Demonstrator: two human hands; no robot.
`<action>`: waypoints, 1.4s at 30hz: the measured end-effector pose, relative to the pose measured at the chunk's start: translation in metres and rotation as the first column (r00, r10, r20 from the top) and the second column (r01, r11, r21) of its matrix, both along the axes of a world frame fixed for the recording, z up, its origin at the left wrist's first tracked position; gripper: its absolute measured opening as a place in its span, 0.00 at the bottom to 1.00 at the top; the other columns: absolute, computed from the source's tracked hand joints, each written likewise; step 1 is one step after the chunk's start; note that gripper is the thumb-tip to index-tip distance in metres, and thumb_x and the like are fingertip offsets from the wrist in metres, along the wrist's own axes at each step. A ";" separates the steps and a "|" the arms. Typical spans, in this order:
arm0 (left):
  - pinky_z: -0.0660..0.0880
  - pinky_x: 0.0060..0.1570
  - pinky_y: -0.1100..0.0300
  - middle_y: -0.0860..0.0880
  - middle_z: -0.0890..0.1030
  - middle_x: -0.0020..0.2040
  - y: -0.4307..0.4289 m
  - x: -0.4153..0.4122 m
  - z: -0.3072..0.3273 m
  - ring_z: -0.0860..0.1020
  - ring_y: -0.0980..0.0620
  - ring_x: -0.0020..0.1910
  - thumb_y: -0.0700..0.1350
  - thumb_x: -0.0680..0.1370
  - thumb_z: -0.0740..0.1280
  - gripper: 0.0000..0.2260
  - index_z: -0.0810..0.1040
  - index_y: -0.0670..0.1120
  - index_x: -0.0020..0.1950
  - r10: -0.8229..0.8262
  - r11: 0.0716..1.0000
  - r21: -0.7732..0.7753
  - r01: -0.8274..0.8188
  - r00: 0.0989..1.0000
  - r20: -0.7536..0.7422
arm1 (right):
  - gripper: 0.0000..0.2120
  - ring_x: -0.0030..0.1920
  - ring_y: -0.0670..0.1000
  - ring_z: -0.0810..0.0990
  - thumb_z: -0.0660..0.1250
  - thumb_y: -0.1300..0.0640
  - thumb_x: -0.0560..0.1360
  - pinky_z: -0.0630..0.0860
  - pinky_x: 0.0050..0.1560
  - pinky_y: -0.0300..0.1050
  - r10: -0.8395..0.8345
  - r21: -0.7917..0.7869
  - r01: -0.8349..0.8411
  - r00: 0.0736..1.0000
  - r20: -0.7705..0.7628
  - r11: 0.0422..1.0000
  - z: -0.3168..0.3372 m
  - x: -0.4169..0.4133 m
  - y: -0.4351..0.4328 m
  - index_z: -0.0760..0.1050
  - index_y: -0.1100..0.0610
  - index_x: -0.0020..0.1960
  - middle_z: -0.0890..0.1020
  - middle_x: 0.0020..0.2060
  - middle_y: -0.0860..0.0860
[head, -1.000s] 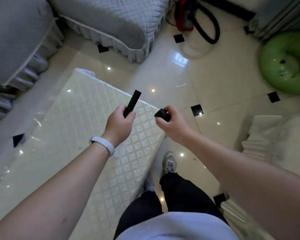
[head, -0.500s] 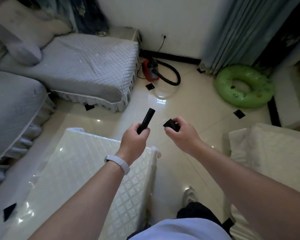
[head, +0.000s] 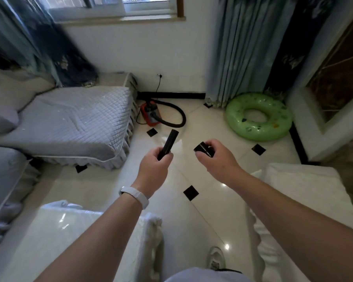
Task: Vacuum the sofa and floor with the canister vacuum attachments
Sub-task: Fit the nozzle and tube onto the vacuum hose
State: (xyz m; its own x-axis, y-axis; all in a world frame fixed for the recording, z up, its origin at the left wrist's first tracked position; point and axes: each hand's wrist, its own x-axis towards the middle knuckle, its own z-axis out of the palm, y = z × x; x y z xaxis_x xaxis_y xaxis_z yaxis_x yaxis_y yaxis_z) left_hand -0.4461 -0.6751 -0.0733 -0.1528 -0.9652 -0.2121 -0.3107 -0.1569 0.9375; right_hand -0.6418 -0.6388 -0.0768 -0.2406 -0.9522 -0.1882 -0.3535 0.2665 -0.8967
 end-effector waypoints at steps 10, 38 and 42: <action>0.74 0.36 0.56 0.48 0.77 0.37 -0.052 -0.083 0.001 0.73 0.52 0.33 0.46 0.80 0.67 0.02 0.78 0.50 0.51 -0.074 0.996 -0.037 0.079 0.989 0.131 | 0.06 0.38 0.50 0.76 0.69 0.49 0.76 0.78 0.40 0.50 0.004 -0.003 -0.003 0.999 0.036 1.000 0.004 -0.093 -0.057 0.73 0.47 0.48 0.78 0.40 0.48; 0.66 0.29 0.58 0.49 0.72 0.33 -0.473 -0.093 -0.040 0.68 0.53 0.29 0.45 0.80 0.67 0.04 0.78 0.45 0.50 -0.109 0.991 0.073 0.108 0.994 0.005 | 0.05 0.35 0.48 0.75 0.69 0.52 0.78 0.72 0.33 0.42 -0.029 0.122 0.044 0.992 -0.119 0.992 0.009 -0.100 -0.452 0.74 0.48 0.51 0.78 0.38 0.48; 0.66 0.26 0.64 0.49 0.72 0.33 -0.503 -0.089 -0.047 0.68 0.57 0.26 0.44 0.80 0.66 0.02 0.78 0.46 0.49 -0.024 0.994 0.108 0.022 1.000 0.017 | 0.05 0.34 0.49 0.76 0.70 0.53 0.78 0.74 0.35 0.44 -0.009 0.097 0.019 0.995 -0.098 0.995 0.006 -0.103 -0.501 0.74 0.48 0.50 0.79 0.40 0.50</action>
State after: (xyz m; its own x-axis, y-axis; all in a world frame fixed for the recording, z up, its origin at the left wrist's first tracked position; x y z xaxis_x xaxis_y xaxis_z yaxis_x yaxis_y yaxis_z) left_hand -0.5353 -1.1778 -0.1200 -0.1699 -0.9327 -0.3181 -0.3320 -0.2497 0.9096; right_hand -0.7452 -1.1397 -0.0709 -0.2752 -0.9268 -0.2555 -0.4333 0.3569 -0.8276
